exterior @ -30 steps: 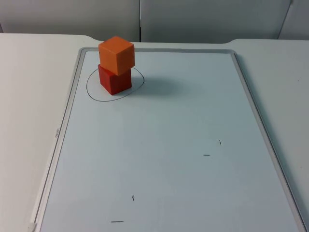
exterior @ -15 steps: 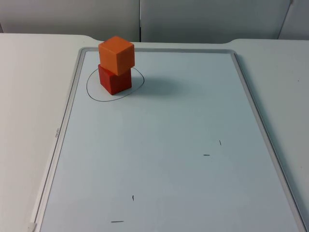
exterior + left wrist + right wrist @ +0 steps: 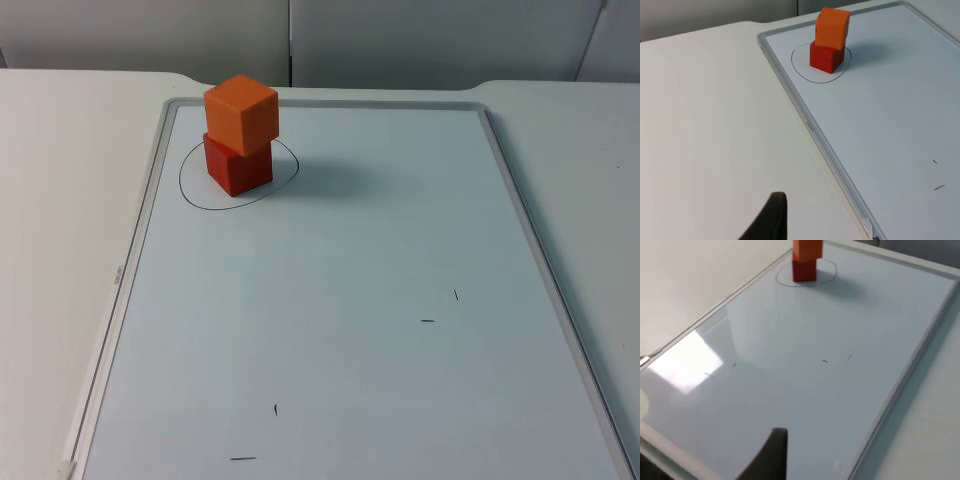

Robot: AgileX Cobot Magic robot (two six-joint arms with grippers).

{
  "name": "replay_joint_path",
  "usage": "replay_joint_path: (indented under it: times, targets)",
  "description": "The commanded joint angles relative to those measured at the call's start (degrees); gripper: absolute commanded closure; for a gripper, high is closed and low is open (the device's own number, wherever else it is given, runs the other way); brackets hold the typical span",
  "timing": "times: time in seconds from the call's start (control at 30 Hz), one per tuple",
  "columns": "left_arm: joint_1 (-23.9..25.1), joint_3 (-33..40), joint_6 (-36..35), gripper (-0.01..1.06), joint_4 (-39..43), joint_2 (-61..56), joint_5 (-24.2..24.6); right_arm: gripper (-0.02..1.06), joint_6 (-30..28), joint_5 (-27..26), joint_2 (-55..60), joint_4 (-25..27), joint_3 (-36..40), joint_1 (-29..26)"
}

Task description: Pick up one cube with the left hand and another cube with the right hand. First place the cube in the right hand at the target position, then stack the cube in the left hand on top.

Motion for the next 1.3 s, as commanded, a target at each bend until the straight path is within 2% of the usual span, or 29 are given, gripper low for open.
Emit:
replay_joint_path:
  times: [0.0, 0.1, 0.13, 0.3, 0.33, 0.47, 0.63, 1.27]
  targets:
    - [-0.3, 0.4, -0.4, 0.0, -0.4, -0.3, -0.2, 0.0, 0.0, -0.6, -0.2, -0.1, 0.4, -4.4]
    - [-0.3, 0.4, -0.4, 0.0, -0.4, -0.3, -0.2, 0.0, 0.0, -0.6, -0.2, -0.1, 0.4, -11.3]
    - [-0.3, 0.4, -0.4, 0.0, -0.4, -0.3, -0.2, 0.0, 0.0, -0.6, -0.2, -0.1, 0.4, -11.3]
    - [-0.3, 0.4, -0.4, 0.0, -0.4, -0.3, -0.2, 0.0, 0.0, -0.6, -0.2, -0.1, 0.4, -22.4]
    - [-0.3, 0.4, -0.4, 0.0, -0.4, -0.3, -0.2, 0.0, 0.0, -0.6, -0.2, -0.1, 0.4, -22.4]
    - [-0.3, 0.4, -0.4, 0.0, -0.4, -0.3, -0.2, 0.0, 0.0, -0.6, -0.2, -0.1, 0.4, -28.4]
    - [-0.3, 0.4, -0.4, 0.0, -0.4, -0.3, -0.2, 0.0, 0.0, -0.6, -0.2, -0.1, 0.4, -31.5]
    - [-0.1, 0.4, -0.4, 0.0, -0.4, -0.3, -0.2, 0.0, 0.0, -0.6, -0.2, -0.1, 0.4, -31.7]
